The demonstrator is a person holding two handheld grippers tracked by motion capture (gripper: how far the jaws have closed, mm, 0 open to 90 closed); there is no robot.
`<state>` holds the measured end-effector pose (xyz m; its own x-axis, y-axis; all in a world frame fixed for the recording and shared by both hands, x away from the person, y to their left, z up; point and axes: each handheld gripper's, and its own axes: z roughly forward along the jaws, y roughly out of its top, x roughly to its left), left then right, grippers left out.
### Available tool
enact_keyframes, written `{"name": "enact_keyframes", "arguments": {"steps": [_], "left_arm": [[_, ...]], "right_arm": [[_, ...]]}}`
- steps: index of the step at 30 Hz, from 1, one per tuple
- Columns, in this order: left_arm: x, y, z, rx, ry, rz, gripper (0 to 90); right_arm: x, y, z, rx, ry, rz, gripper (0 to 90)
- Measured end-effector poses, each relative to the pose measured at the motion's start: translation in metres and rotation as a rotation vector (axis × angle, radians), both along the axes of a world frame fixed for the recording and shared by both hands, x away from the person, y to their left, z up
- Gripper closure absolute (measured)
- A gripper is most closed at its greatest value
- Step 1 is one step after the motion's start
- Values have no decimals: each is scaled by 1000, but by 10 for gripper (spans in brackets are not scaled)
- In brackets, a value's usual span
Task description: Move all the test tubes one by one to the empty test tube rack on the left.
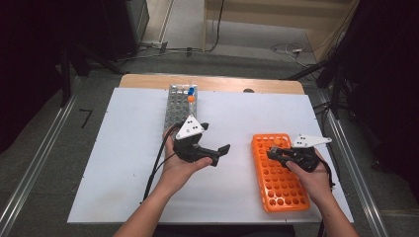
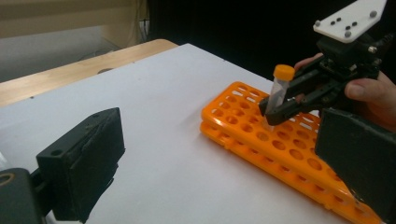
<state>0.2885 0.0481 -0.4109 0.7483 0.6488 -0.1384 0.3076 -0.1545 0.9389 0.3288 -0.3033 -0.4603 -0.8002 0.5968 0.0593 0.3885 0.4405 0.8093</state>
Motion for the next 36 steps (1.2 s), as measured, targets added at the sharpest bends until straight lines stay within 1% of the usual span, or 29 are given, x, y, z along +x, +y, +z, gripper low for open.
{"name": "enact_keyframes", "arguments": {"steps": [2,4,5,7,9,10,12,13,16,20,23,26,27,28,29,33,34,36], "left_arm": [[-1,-5,2,1,0,-19,28],[-2,-11,4,4,0,-45,52],[-2,-14,5,3,-4,-62,67],[-3,-21,7,-3,-10,-96,118],[-5,-29,8,-4,-14,-124,165],[-5,-34,8,-7,-12,-143,205],[-6,-44,8,7,-15,-187,263],[-7,-49,8,13,-18,-200,284],[-7,-64,9,10,-20,-237,344],[-4,-77,9,16,-13,-251,400],[-1,-83,7,36,-2,-264,474],[0,-87,6,48,0,-266,571],[0,-87,6,52,-4,-266,614],[0,-87,6,57,-5,-265,676],[0,-86,6,55,-6,-265,696],[2,-83,6,44,1,-266,707],[2,-81,6,41,-2,-264,708],[3,-77,7,30,-8,-244,708]], "right_arm": [[-2,-1,6,19,-28,-3,723],[-6,0,15,36,-64,-8,723],[-8,0,20,52,-79,2,723],[-13,4,28,61,-99,14,723],[-16,10,32,62,-99,45,723],[-18,14,33,61,-92,59,723],[-20,22,32,62,-75,86,723],[-21,25,32,65,-65,98,723],[-25,34,32,81,-50,135,723],[-30,43,33,74,-50,173,723],[-32,48,31,71,-47,191,723],[-34,51,30,70,-44,211,723],[-34,51,30,69,-44,218,723],[-35,52,30,71,-44,224,723],[-35,52,30,71,-43,226,723],[-34,52,29,84,-37,223,718],[-34,52,28,94,-32,223,709],[-33,50,27,112,-23,221,638]]}}
